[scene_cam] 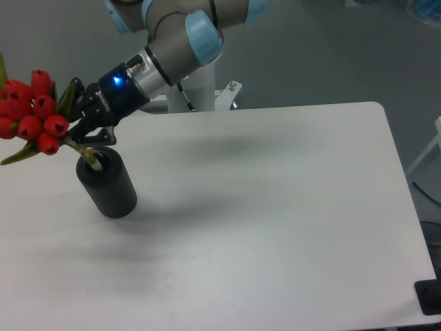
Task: Insert the flowers into the vase
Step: 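Lower the tulips deeper into the vase and open the gripper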
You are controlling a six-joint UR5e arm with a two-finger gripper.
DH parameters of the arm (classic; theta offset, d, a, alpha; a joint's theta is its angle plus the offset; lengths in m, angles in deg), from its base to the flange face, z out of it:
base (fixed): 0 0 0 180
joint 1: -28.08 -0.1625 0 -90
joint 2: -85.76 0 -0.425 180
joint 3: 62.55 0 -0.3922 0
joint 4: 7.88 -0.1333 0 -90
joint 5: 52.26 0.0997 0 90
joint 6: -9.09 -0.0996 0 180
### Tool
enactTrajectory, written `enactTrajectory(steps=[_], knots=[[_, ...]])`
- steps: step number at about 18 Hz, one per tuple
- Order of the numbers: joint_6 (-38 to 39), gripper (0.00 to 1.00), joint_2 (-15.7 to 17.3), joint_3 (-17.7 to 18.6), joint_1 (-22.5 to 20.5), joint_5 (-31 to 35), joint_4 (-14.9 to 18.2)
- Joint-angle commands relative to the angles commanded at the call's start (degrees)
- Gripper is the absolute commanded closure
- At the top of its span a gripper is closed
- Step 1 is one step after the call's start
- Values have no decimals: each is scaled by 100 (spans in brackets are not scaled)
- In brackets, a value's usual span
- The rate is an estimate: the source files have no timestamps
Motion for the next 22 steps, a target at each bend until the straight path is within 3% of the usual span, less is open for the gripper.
enactTrajectory(steps=[5,7,13,14,22], knots=[[-625,72,-360,142,-62,-9,0],[-775,50,-483,142,-71,-9,0],[-846,5,-554,168,-185,-9,0],[-846,0,-554,194,-220,-9,0],[-855,0,-510,449,-545,0,-26]])
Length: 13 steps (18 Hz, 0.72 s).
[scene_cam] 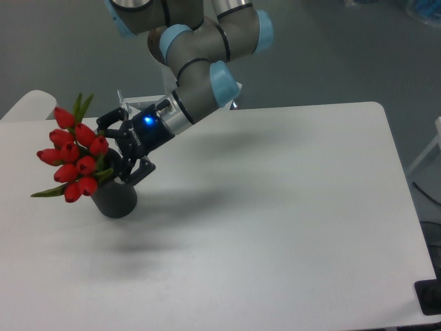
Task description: Insert the flowers into the vase
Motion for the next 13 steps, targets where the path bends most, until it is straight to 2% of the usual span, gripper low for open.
enactTrajectory(steps=[10,13], knots=[[70,0,88,36,-545,-9,18],[97,0,88,9,-939,0,44]])
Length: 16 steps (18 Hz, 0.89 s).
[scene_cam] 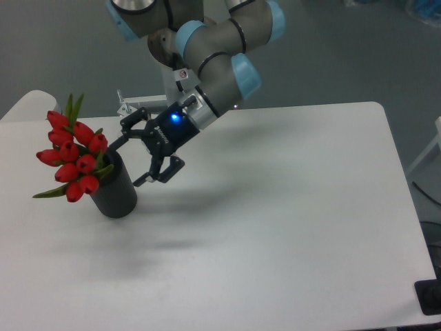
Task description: Insert the flowers into the vase
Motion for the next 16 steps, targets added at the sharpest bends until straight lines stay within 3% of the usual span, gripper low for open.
enactTrajectory(steps=[4,6,10,12,16], knots=[[26,0,-70,-105,-694,0,-9],[27,0,-236,-263,-845,44,0],[149,0,-737,-877,-1029,298,53],[325,0,-983,-1290,-1108,814,44],[369,0,-1239,-1880,-1144,2606,53]])
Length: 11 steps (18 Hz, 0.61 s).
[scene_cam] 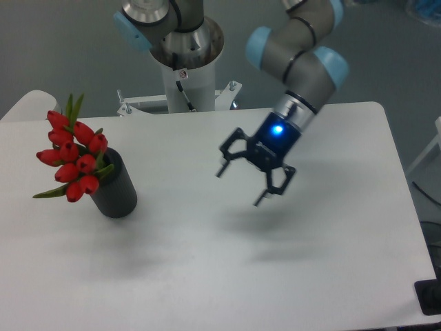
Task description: Insert the flowers into the vase
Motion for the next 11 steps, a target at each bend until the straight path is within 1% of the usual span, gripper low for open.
enactTrajectory(steps=[2,5,7,8,9,11], knots=[[-52,0,-88,-263,0,809,9],[-79,0,-316,-711,26,1934,26],[-123,0,-465,-1010,79,2585,122],[-201,0,-544,-1177,96,2849,227],[-341,0,-606,-1327,105,3061,403],[-841,0,-668,-1547,132,3526,772]])
